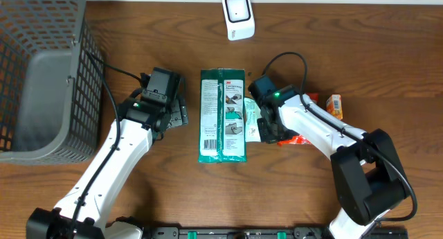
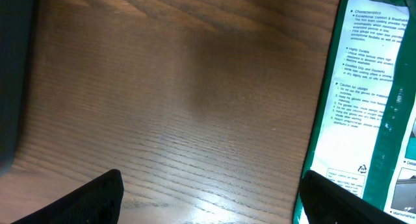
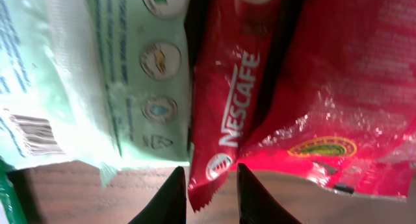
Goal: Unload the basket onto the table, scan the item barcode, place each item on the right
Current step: 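Grasp the red Nescafe stick with the right gripper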
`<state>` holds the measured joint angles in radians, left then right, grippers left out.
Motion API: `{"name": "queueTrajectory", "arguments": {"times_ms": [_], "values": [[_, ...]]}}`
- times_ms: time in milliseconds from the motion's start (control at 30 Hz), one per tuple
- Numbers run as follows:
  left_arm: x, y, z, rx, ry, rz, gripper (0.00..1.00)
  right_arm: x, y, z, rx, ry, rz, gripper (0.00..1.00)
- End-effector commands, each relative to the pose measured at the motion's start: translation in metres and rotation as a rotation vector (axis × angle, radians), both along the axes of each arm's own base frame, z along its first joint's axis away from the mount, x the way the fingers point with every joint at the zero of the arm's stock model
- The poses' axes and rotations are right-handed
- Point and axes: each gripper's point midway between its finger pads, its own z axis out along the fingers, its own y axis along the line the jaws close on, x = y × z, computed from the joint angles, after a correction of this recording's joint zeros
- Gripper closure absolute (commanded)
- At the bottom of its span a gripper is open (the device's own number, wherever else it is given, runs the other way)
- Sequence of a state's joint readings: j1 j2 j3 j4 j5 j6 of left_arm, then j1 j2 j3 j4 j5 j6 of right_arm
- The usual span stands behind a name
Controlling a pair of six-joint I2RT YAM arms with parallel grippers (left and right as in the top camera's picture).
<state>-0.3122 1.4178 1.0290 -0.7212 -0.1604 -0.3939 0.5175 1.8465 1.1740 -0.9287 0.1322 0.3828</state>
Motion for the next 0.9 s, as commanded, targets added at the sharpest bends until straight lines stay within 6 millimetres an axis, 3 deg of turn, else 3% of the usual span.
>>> {"name": "queueTrajectory", "arguments": {"times_ms": [0,500,567,700,800,867], "values": [[-0.001,0.003,-0.003,0.006,0.007,0.017,0.13,0.000,0.001,-0.006,-0.015,-0.015,0.013,0.77],[-0.001,0.003,-0.003,0.006,0.007,0.017,0.12,-0.004,-0.002,-0.018,-0.017,-0.018,0.054,0.78],[-0.001,0.003,-0.003,0.006,0.007,0.016,0.12,-0.004,-0.002,-0.018,-0.016,-0.015,0.054,0.84],[-0.001,0.003,-0.003,0.006,0.007,0.017,0.12,-0.008,-0.003,-0.018,-0.022,0.000,0.054,0.85],[-0.001,0.003,-0.003,0.006,0.007,0.017,0.12,-0.009,-0.004,-0.018,-0.023,0.002,0.054,0.99],[-0.001,0.003,-0.003,0.006,0.007,0.016,0.12,-0.009,-0.004,-0.016,-0.024,0.003,0.054,0.99]]}}
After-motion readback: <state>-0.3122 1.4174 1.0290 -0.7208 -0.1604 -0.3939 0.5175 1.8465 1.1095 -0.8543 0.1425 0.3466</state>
